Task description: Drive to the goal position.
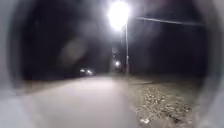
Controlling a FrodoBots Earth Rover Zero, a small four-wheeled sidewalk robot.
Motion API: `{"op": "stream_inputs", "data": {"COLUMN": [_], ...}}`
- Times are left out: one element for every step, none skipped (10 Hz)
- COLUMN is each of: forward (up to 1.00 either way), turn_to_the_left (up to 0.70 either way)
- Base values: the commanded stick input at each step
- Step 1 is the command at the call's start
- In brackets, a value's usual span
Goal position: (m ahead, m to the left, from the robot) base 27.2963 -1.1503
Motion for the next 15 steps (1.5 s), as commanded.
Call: {"op": "stream_inputs", "data": {"forward": [1.0,1.0,1.0,1.0,1.0,1.0,1.0,1.0,1.0,1.0,1.0,1.0,1.0,1.0,1.0], "turn_to_the_left": [0.0,0.0,0.0,0.07,0.17,0.27,0.36,0.39,0.1,0.0,0.0,0.0,0.0,0.0,0.0]}}
